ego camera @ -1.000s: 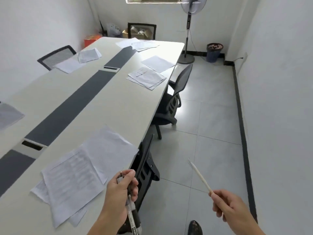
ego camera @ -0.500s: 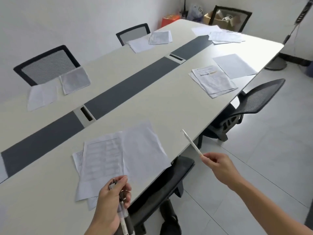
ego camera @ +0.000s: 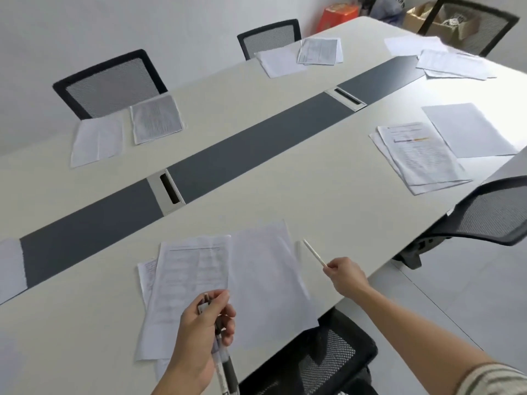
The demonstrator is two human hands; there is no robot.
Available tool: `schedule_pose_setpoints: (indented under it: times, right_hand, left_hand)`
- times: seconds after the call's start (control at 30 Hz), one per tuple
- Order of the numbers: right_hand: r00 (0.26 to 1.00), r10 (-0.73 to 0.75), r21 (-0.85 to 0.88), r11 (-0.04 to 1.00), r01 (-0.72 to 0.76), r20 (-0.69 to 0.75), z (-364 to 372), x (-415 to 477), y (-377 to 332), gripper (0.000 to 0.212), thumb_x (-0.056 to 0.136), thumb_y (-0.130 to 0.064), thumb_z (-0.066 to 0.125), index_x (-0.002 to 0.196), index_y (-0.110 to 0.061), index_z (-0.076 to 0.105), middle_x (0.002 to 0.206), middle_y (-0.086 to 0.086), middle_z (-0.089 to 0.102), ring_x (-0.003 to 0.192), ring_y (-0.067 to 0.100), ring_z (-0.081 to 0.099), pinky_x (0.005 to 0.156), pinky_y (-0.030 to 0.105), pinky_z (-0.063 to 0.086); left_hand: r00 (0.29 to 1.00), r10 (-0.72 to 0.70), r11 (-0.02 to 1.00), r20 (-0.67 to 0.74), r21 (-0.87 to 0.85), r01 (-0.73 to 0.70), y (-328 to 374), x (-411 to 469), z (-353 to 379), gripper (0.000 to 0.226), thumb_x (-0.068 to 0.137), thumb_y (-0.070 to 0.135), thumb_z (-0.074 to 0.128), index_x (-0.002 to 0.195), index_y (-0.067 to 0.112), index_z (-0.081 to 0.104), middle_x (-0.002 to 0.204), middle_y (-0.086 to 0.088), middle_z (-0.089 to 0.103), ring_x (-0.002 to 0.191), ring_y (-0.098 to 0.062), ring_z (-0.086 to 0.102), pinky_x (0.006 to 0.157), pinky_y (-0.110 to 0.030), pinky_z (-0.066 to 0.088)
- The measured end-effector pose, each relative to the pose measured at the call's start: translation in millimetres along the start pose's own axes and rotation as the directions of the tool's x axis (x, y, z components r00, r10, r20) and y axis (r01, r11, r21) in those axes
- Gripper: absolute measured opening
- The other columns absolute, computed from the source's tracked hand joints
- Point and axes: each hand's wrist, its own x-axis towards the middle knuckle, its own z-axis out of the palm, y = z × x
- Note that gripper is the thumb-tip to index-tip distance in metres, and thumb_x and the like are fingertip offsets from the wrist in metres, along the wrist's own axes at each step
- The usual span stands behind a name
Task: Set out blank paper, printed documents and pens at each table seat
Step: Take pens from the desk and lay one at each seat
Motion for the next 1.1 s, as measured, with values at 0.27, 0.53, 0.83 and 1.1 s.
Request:
schedule_pose_setpoints:
  times: [0.27,0.53,0.83,1.1]
  right_hand:
    - [0.998,-0.036,-0.407,0.912,0.056,0.056,20,28,-8,0.023,0.093,-0.029,0.044,0.106,-0.016,0.057,0.089,0.0,0.059,0.081,0.023,0.058,0.064,0.03,0.043]
    - [0.994,-0.059,-0.379,0.921,0.09,0.094,-6,15,5,0.036,0.094,-0.041,0.053,0.122,-0.02,0.057,0.109,-0.001,0.068,0.1,0.018,0.061,0.072,0.03,0.045]
    - [0.984,-0.157,0.303,0.945,0.125,0.085,-83,-70,40,0.012,0.087,-0.037,0.068,0.092,-0.026,0.068,0.084,-0.002,0.07,0.07,0.014,0.068,0.058,0.027,0.053]
    - [0.914,-0.355,0.637,0.755,0.157,0.196,-168,-150,107,0.02,0.087,-0.023,0.072,0.097,-0.006,0.071,0.075,-0.003,0.068,0.064,0.003,0.063,0.054,0.008,0.044]
  left_hand:
    - [0.985,-0.088,0.995,-0.149,-0.058,0.081,-12,8,-15,0.021,0.091,0.024,0.06,0.079,0.008,0.054,0.05,-0.006,0.048,0.045,-0.021,0.047,0.044,-0.027,0.042]
    - [0.996,-0.006,1.0,-0.093,0.006,0.006,-7,26,20,0.035,0.091,0.035,0.059,0.069,0.011,0.046,0.049,-0.005,0.048,0.047,-0.018,0.044,0.054,-0.032,0.039]
    - [0.994,0.055,0.987,0.091,0.144,-0.068,-9,27,125,0.045,0.09,0.049,0.055,0.065,0.014,0.044,0.053,-0.006,0.049,0.054,-0.02,0.04,0.058,-0.035,0.032]
    - [0.957,0.147,0.971,0.249,0.149,-0.188,-48,-29,279,0.047,0.088,0.053,0.047,0.067,0.012,0.046,0.057,-0.009,0.054,0.05,-0.017,0.041,0.056,-0.028,0.035]
